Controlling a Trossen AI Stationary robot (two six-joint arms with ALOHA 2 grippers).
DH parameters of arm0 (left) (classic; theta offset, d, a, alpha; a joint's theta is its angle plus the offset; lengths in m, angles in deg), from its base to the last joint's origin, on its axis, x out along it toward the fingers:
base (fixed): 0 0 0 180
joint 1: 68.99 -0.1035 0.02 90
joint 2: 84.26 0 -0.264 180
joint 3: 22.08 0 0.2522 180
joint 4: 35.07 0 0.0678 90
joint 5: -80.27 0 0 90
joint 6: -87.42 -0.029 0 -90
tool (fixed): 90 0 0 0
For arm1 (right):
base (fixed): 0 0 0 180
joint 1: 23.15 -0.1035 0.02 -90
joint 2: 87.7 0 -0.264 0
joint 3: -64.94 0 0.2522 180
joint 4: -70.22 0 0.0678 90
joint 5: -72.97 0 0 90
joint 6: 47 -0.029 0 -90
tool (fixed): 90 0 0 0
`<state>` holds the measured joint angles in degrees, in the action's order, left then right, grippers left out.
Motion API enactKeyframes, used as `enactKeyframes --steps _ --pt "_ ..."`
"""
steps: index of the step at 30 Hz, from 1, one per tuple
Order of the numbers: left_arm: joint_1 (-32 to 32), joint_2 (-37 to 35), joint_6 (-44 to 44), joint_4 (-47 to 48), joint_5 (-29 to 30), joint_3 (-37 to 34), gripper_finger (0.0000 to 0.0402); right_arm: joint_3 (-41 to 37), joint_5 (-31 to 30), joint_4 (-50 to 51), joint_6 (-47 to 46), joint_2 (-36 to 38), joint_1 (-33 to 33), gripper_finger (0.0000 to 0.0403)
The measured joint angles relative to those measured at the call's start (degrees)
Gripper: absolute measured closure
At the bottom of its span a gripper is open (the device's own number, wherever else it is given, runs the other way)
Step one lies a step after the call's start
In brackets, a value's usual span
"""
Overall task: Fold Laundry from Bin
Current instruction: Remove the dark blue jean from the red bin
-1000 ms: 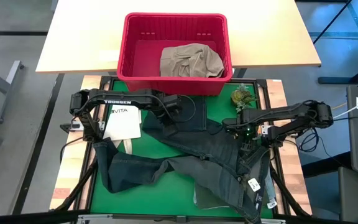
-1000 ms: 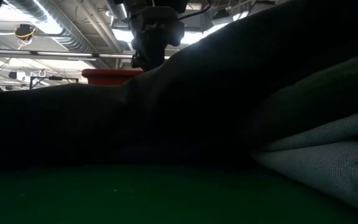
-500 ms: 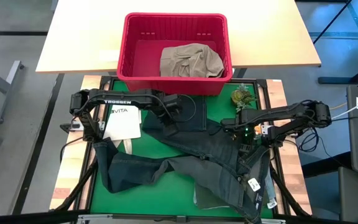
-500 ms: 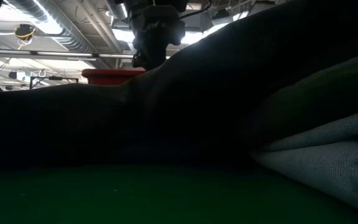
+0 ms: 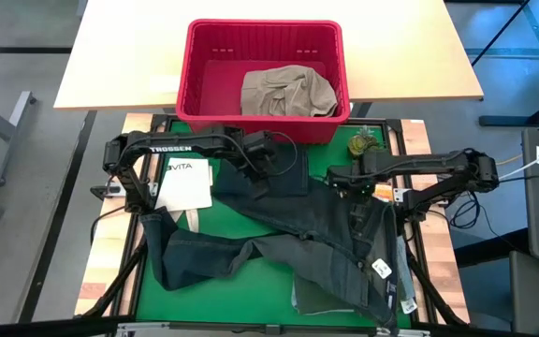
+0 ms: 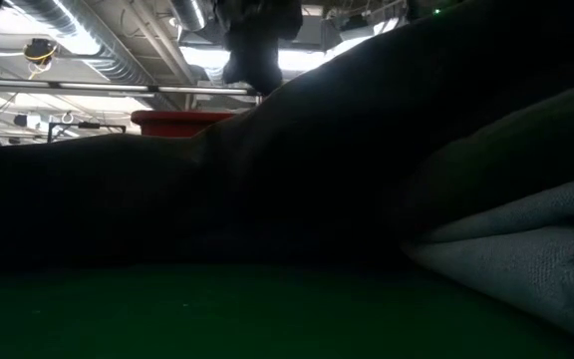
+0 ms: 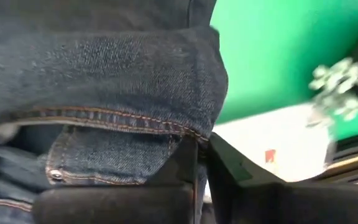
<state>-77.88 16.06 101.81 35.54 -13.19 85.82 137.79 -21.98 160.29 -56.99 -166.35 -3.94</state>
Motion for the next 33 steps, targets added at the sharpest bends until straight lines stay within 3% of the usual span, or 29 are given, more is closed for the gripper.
enactKeyframes --steps 8,16,21,27,33 --pt "0.28 0.0 0.04 0.17 -0.02 1.4 0.0285 8.1 -4.52 0.04 4.54 0.0 5.72 0.0394" --pt "0.48 0.0 0.2 0.22 -0.59 1.4 0.0285 9.06 -7.8 -2.32 10.59 0.0 15.67 0.0397" --pt "0.72 0.0 0.2 0.17 -0.59 1.4 0.0285 9.09 0.21 -0.66 11.77 0.0 19.57 0.0389" --pt "2.84 0.02 0.02 -1.5 -0.86 1.4 0.0285 9.13 6.72 6.05 11.81 0.0 18.85 0.0393" --pt "8.15 0.02 0.02 -8.09 -4.18 0.54 0.0285 9.13 7.48 9.41 11.81 0.0 15.46 0.0386"
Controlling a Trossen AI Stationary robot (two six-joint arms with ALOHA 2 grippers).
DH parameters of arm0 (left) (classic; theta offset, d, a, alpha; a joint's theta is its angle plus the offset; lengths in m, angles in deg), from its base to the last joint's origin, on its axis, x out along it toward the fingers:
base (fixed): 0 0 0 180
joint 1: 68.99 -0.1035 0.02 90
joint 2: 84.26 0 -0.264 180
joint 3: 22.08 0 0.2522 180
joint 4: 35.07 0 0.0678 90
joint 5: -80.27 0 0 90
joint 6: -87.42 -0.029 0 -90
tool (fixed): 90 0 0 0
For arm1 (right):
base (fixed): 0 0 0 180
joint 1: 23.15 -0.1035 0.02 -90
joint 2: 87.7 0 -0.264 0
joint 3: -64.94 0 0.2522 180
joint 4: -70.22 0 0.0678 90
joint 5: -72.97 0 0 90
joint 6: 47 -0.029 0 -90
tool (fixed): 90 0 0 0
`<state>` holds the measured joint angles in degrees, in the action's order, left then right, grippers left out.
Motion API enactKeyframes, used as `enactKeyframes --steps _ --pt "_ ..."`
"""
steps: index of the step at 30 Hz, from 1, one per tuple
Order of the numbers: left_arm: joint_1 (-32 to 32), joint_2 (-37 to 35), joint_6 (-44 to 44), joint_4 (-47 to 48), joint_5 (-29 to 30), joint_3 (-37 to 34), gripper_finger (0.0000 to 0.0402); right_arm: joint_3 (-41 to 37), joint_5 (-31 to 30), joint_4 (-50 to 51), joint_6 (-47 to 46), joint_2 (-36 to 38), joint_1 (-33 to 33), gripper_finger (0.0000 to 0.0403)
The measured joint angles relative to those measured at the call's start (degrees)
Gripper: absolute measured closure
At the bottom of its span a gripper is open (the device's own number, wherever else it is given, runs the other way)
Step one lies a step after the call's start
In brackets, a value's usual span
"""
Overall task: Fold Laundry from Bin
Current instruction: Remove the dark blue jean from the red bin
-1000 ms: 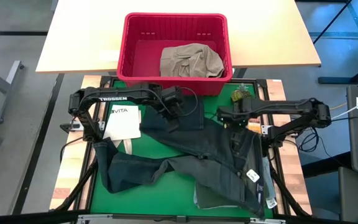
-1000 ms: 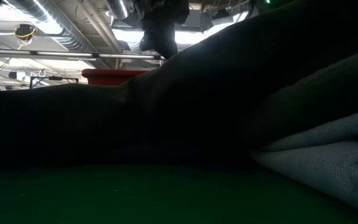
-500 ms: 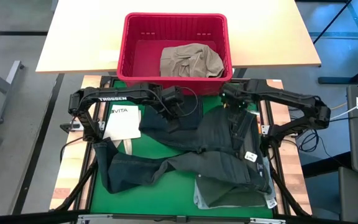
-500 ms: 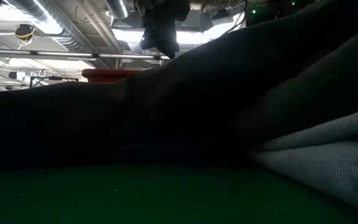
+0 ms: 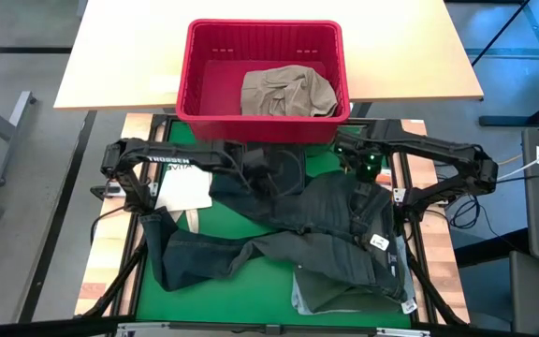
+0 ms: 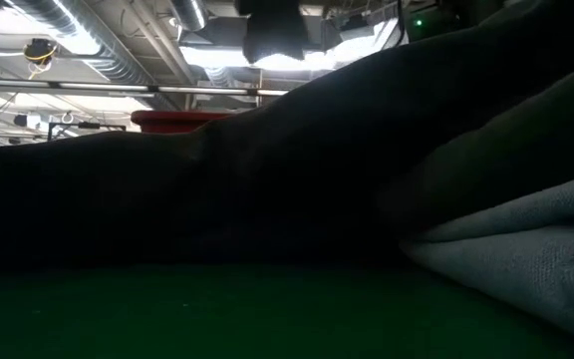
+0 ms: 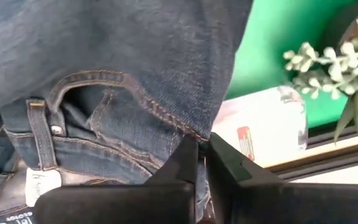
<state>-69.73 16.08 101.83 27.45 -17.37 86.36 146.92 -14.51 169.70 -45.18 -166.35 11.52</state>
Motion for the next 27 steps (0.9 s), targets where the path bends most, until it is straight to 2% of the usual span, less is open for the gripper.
enactKeyframes --steps 7,12,19,27 --pt "7.57 0.15 0.02 -8.88 4.17 -0.68 0.0285 0.0 -3.52 -1.03 0.01 0.0 -2.14 0.0384" --pt "13.04 2.8 0.05 -17.37 8.19 -0.68 0.0285 0.0 -4.0 -2.15 0.02 0.0 -2.03 0.0383" --pt "18.21 9.26 0.46 -30.4 15.91 -0.68 0.0285 0.0 -4.02 -3.55 0.04 0.0 -2.03 0.0383" --pt "22.64 19.81 0.64 -51.42 16.16 -0.73 0.0285 0.0 -4.02 -3.81 0.02 0.0 -2.03 0.0382"
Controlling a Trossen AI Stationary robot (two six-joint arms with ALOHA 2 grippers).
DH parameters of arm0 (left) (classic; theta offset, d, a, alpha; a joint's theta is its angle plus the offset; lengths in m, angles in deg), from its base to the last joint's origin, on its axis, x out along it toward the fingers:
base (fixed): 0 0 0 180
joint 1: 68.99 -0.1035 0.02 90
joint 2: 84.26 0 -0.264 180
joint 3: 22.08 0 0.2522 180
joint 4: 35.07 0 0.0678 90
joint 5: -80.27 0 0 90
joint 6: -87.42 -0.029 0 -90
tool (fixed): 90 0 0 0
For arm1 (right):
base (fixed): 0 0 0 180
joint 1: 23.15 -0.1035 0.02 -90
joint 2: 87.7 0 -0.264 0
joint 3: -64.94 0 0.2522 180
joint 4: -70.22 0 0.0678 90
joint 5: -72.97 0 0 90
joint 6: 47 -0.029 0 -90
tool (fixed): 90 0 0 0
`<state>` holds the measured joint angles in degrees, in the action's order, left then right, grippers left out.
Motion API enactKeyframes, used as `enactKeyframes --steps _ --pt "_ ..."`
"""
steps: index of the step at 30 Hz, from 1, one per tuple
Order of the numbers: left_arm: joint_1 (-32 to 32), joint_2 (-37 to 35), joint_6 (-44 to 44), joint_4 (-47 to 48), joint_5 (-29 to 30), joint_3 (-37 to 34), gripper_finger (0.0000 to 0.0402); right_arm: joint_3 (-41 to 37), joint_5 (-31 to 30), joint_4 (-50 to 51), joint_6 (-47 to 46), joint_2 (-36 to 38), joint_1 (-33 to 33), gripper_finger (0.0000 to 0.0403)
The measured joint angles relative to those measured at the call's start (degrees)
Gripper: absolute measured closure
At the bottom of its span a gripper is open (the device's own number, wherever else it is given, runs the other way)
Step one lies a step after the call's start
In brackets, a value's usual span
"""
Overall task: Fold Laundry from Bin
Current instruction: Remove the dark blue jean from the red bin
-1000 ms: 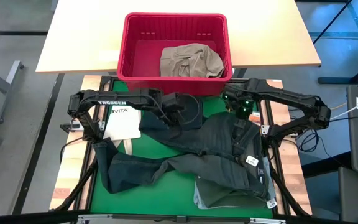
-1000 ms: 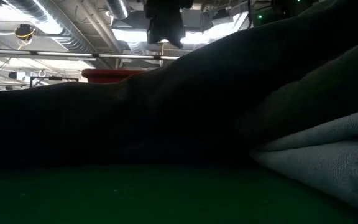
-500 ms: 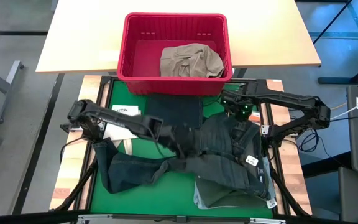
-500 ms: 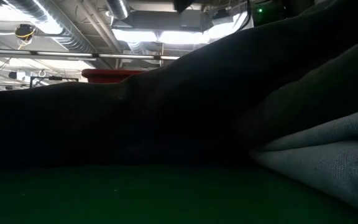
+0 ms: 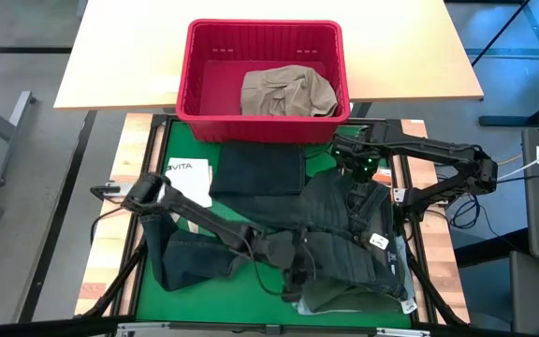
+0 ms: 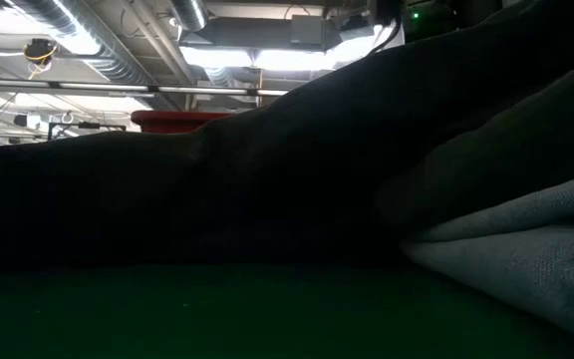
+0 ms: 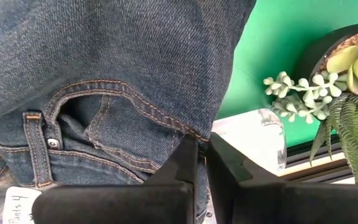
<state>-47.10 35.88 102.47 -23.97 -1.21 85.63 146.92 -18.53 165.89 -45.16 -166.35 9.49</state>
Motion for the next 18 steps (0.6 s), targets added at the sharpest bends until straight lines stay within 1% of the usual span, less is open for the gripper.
enactKeyframes --steps 3,6,12,16,18 --pt "1.2 3.43 1.94 -4.86 0.42 -0.02 0.0285 0.0 0.0 -0.09 0.0 0.0 0.0 0.0382" --pt "2.27 5.96 3.71 -7.18 0.48 -0.04 0.0285 0.0 -0.42 -0.62 0.0 0.0 0.0 0.0382" --pt "4.76 8.27 5.88 -7.44 0.59 -0.04 0.0285 -0.02 -3.8 -2.53 0.0 0.0 0.0 0.0382" --pt "6.04 9.82 5.87 -7.41 3.54 -0.04 0.0285 -0.02 -4.0 -2.64 0.0 0.0 0.0 0.0382" --pt "6.11 10.7 5.9 -7.22 3.62 -0.04 0.0285 -0.02 -4.02 -2.64 -0.01 0.0 0.0 0.0382"
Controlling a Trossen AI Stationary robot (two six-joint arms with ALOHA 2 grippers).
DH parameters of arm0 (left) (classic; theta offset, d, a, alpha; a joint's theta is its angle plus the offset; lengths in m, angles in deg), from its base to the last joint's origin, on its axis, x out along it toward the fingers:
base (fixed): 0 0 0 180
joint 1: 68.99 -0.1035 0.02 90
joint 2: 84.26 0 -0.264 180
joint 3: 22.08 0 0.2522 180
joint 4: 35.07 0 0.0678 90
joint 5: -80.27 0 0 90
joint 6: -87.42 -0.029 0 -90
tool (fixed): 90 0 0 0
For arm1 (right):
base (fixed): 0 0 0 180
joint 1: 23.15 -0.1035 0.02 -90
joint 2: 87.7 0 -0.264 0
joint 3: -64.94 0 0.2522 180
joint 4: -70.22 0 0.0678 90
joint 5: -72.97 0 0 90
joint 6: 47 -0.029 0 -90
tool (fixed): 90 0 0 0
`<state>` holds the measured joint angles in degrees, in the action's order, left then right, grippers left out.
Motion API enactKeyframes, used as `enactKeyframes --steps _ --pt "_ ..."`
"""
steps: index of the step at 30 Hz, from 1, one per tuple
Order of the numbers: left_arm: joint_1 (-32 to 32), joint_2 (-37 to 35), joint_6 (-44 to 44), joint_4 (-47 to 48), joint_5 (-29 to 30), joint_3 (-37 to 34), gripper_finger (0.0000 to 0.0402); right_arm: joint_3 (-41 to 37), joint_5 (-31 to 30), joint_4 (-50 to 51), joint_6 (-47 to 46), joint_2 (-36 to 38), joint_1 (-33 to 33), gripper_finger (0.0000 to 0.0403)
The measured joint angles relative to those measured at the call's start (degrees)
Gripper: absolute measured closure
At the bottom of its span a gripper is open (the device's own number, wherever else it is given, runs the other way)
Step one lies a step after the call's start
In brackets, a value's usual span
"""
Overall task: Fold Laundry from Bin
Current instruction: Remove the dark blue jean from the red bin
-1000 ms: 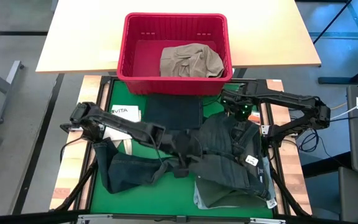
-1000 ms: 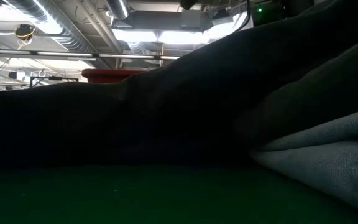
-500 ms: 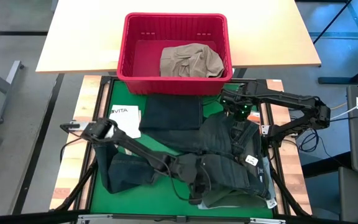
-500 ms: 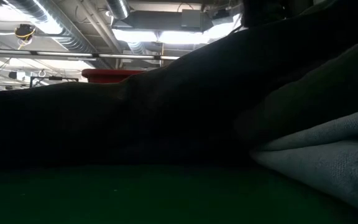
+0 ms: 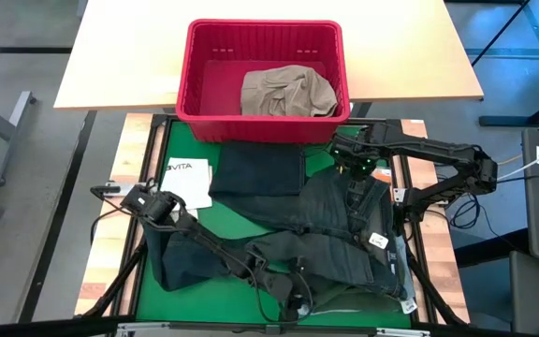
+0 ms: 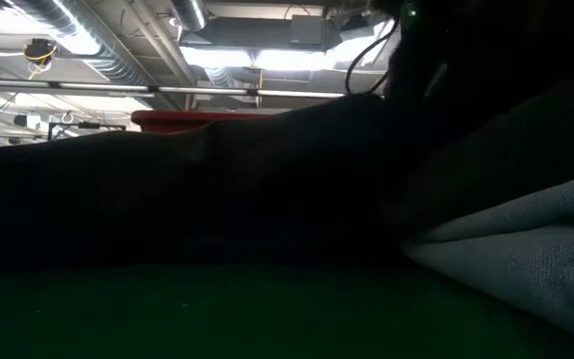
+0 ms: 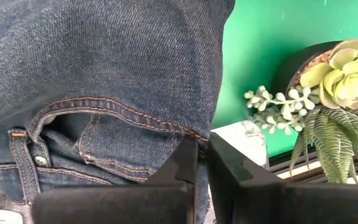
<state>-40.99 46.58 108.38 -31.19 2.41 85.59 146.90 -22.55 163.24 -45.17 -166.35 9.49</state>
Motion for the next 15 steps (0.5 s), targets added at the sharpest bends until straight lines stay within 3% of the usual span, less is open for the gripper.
enactKeyframes --steps 8,15 --pt "-0.67 3.35 4.76 0.26 -6.66 0.0 0.0285 -0.02 -5.56 -2.19 -0.33 0.0 0.0 0.0382" --pt "-0.43 3.24 4.23 1.57 -7.07 0.09 0.0285 -0.04 -10.14 -7.39 -0.02 0.0 0.92 0.0382"
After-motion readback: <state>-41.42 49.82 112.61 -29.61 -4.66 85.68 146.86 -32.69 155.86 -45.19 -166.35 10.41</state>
